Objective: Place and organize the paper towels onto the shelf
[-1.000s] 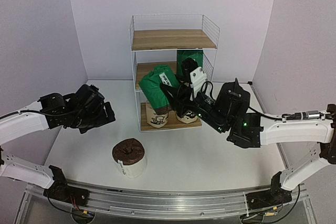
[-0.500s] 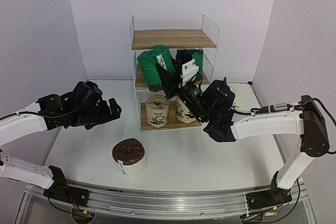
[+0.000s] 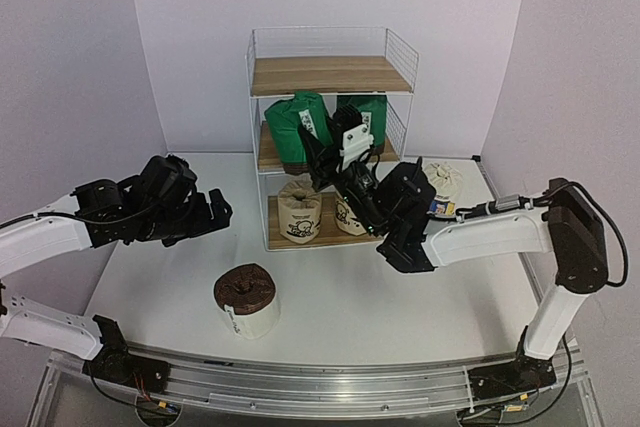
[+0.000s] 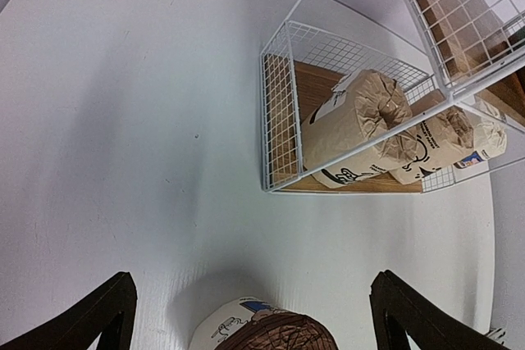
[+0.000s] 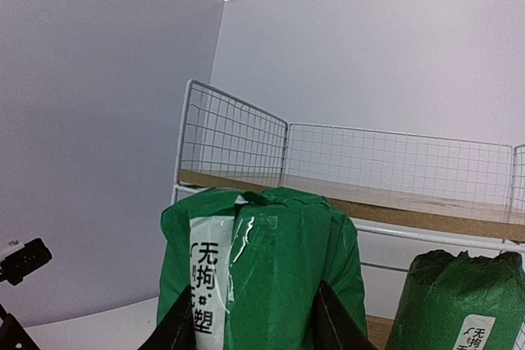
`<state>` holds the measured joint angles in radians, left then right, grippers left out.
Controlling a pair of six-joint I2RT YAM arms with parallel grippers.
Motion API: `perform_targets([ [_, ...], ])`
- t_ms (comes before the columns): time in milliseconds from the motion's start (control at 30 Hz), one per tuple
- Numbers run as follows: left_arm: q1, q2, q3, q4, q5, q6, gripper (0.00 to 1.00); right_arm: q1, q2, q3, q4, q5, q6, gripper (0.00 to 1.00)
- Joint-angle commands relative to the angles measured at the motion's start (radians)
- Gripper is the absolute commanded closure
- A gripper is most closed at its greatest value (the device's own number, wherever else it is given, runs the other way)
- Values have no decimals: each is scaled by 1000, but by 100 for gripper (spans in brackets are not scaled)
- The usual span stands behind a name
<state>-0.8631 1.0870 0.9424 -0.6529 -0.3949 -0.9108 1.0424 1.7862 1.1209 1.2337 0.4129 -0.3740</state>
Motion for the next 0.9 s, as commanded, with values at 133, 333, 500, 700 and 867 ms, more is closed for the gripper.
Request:
perform_targets([
  [133,4,7,41,16,-13,26,0,-12,-5,5,186,-44,-33,100],
  [333,4,16,44,22,-9,32,0,-18,43,58,193,-5,-32,100],
  [500,4,12,41,14,-8,31,0,-20,91,117,193,14,-51,100],
  [700,4,-6,29,9,-8,25,0,-22,128,169,194,18,-45,100],
  [867,4,-10,24,8,-7,24,0,-22,132,194,194,44,-54,100],
])
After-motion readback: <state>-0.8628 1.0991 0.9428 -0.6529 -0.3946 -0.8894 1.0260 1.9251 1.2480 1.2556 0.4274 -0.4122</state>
